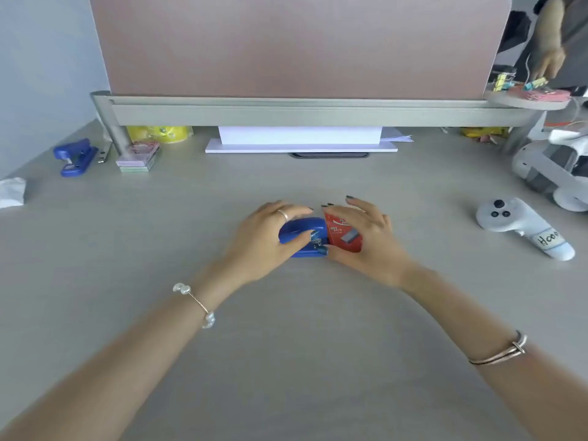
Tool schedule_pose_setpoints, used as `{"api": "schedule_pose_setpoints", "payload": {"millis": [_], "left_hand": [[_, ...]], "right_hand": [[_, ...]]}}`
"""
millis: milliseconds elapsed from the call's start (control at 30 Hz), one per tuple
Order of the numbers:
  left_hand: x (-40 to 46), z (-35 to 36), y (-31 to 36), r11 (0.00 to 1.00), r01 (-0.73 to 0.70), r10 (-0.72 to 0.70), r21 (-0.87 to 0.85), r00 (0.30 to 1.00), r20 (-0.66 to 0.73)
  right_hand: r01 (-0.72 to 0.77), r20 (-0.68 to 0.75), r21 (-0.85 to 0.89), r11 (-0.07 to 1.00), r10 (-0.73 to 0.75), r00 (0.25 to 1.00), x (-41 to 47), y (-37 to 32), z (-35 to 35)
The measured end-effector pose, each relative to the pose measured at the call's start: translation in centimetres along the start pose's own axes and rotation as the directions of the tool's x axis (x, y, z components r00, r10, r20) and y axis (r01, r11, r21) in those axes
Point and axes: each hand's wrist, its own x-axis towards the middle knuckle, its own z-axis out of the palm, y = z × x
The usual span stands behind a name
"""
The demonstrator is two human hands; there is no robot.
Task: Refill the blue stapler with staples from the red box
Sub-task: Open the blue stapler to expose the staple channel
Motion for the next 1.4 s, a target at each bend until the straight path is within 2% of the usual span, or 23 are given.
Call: {"api": "schedule_pose_setpoints", "payload": {"millis": [67, 167, 367, 500, 600, 667, 733, 833, 967, 1200, 1400], "left_hand": [[0.6, 0.2, -0.2, 0.998, 0.061, -0.061, -0.018, 0.998, 0.0], [1.3, 0.6, -0.7, 0.997, 0.076, -0.076, -0.019, 0.997, 0.019], [1.8, 1.6, -1.9, 0.999, 0.017, -0.015, -0.039, 0.999, 0.048], [1.4, 1.7, -2.0, 0.995, 0.019, -0.014, -0.099, 0.999, 0.052], [1.3, 1.3, -1.8, 0.987, 0.044, -0.035, -0.156, 0.998, 0.058], [1.4, 0.6, -1.6, 0.927, 0.107, -0.13, -0.36, 0.991, -0.038], [1.5, -0.4, -1.5, 0.804, 0.147, -0.234, -0.576, 0.969, -0.079], [1.0, -1.0, -1.9, 0.764, 0.15, -0.225, -0.627, 0.974, -0.04], [0.7, -2.9, -3.1, 0.698, 0.139, -0.252, -0.703, 0.966, -0.059], [-1.7, -7.1, -7.1, 0.685, 0.189, -0.297, -0.703, 0.954, -0.034], [-3.9, -8.5, -10.0, 0.808, 0.314, -0.355, -0.498, 0.935, 0.013]], "right_hand": [[0.016, 0.042, -0.045, 0.999, -0.014, 0.999, 0.7, 0.2, 0.5], [0.026, 0.116, -0.108, 0.994, -0.014, 0.993, 1.7, 0.7, 1.0], [0.066, 0.098, -0.066, 0.996, -0.06, 0.993, 2.5, 1.2, 1.3], [0.029, 0.097, -0.027, 0.999, -0.026, 0.995, 2.3, 1.3, 1.4], [0.056, 0.107, -0.045, 0.997, -0.051, 0.993, 2.2, 1.4, 1.5], [0.059, 0.093, -0.037, 0.998, -0.056, 0.994, 2.2, 1.5, 1.6], [0.057, 0.077, -0.034, 0.998, -0.054, 0.996, 2.1, 1.4, 1.5], [0.059, 0.069, -0.036, 0.998, -0.057, 0.996, 2.0, 1.2, 1.5], [0.054, 0.084, -0.035, 0.998, -0.051, 0.995, 2.0, 1.1, 1.3], [0.044, 0.107, -0.049, 0.998, -0.038, 0.994, 2.0, 1.1, 1.2], [0.044, 0.101, -0.052, 0.998, -0.038, 0.994, 2.1, 1.0, 1.3]]}}
